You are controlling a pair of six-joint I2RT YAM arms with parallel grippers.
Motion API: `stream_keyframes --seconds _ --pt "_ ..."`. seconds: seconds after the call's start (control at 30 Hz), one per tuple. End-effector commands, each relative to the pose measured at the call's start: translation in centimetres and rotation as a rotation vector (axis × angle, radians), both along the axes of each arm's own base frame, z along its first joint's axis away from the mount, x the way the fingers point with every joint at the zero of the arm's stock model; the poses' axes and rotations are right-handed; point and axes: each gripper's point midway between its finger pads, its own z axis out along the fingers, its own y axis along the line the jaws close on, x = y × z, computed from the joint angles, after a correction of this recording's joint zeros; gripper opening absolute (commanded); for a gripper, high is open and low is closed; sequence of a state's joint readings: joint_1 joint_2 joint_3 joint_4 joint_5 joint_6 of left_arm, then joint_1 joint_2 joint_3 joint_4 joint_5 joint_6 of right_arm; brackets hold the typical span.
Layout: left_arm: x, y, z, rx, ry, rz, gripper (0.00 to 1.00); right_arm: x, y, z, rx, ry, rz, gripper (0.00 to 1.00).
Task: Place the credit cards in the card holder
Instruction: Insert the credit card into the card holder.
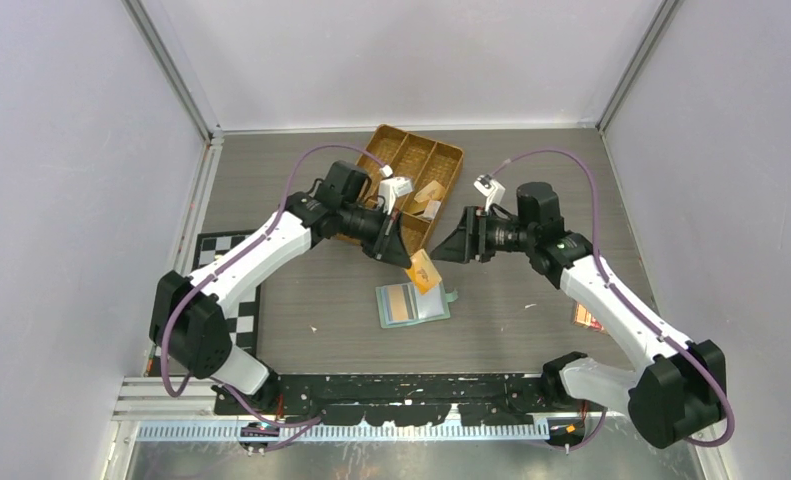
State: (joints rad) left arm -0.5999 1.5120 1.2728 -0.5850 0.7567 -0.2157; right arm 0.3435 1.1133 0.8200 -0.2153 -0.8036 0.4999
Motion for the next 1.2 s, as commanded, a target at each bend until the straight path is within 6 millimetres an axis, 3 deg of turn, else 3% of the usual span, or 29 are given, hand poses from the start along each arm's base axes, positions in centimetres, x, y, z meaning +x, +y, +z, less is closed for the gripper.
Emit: stream_keyframes --seconds 0.0,0.27,0.33,0.37,0.4,0.43,0.53,0.63,0.7,0.93,1.17 --pt "-3.2 0.0 3.3 -0.127 0.013 -0.124 0.00 -1.5 2.1 1.1 -0.017 -0.040 0.139 0.69" --pt "-3.7 0.1 3.7 -0.142 0.004 -0.139 0.00 -3.5 3.7 -0.5 -0.057 0.029 0.227 0.45" --pt "-3.4 0.2 3.5 -0.127 -0.002 -0.118 0.00 -3.8 3.6 -0.6 -0.057 0.038 0.223 0.28" --pt "-3.1 0.3 3.3 -0.114 -0.003 -0.100 0.00 -3.8 3.5 -0.7 -0.058 0.036 0.214 0.14" --pt "-2.7 0.4 2.9 -0.094 -0.006 -0.075 0.07 -3.5 3.4 -0.9 -0.064 0.040 0.188 0.04" --pt "-2.4 0.6 2.5 -0.073 -0.006 -0.047 0.19 -3.2 3.3 -1.3 -0.070 0.049 0.154 0.01" --pt "-1.1 1.4 0.6 0.010 0.001 0.085 0.49 -2.3 2.8 -3.0 -0.073 0.091 0.038 0.00" --pt "0.2 2.6 -2.1 0.070 0.030 0.266 0.58 -1.5 2.2 -6.1 -0.094 0.161 -0.082 0.00" --pt "0.0 3.3 -4.7 0.091 0.093 0.365 0.61 -1.6 2.3 -7.6 -0.065 0.195 -0.111 0.00" --pt "-0.6 4.5 -10.5 0.137 0.211 0.516 0.65 -1.4 3.3 -11.0 -0.048 0.230 -0.089 0.01" --pt "-0.3 4.4 -13.1 0.179 0.251 0.522 0.65 -1.0 3.9 -13.5 -0.086 0.265 -0.050 0.01"
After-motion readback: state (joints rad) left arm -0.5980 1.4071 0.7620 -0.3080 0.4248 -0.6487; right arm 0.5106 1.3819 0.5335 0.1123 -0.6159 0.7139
